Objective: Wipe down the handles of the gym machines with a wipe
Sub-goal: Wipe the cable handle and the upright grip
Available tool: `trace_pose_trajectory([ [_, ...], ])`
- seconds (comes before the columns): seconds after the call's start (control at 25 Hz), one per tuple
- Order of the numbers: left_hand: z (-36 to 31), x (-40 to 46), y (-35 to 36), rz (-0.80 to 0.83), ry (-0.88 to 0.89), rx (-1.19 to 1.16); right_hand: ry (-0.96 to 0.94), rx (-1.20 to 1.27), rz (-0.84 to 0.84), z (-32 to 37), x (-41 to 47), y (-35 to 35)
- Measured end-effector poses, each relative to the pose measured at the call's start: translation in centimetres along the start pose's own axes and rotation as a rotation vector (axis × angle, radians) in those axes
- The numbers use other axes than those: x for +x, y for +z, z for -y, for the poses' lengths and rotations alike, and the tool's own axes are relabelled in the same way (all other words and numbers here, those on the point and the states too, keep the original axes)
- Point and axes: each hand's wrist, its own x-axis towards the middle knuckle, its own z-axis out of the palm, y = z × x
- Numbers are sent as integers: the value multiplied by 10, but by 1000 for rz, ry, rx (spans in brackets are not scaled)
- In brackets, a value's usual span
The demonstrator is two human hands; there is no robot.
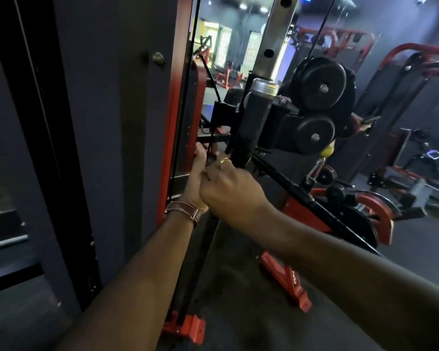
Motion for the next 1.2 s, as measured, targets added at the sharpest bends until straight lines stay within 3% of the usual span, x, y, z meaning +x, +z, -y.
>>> trace_pose_trajectory([
  [0.04, 2, 2, -1, -14, -1, 11, 0, 6, 33, 0, 4, -1],
  [0.24, 5, 7, -5, 56, 117, 196, 132, 51, -153, -35, 22, -32],
  [0.36, -6, 7, -6, 111, 18, 106, -9, -15, -121, -13, -1, 0],
  [0.48, -10, 2, -4, 154, -21, 222, -68, 89, -197, -12, -14, 19],
  [0.6, -2, 3, 0, 87, 58, 522, 255, 369, -497, -35, -15, -2],
  [0.72, 2, 3, 13, 41, 157, 616, 616, 671, -899, -64, -12, -13],
  [0.76, 1, 2, 20, -11, 158, 574, 686, 774, -939, -62, -12, -10],
  [0.84, -1, 3, 28, -78, 156, 452, 721, 910, -865, -43, -19, 7],
  [1.0, -11, 2, 45, -119, 166, 260, 684, 950, -938, -31, -21, 28],
  [1.12, -3, -5, 52, -169, 245, 258, 809, 1160, -1063, -36, -1, 22],
  [1.2, 6, -8, 56, -215, 326, 252, 870, 1305, -1029, -26, -7, 26],
])
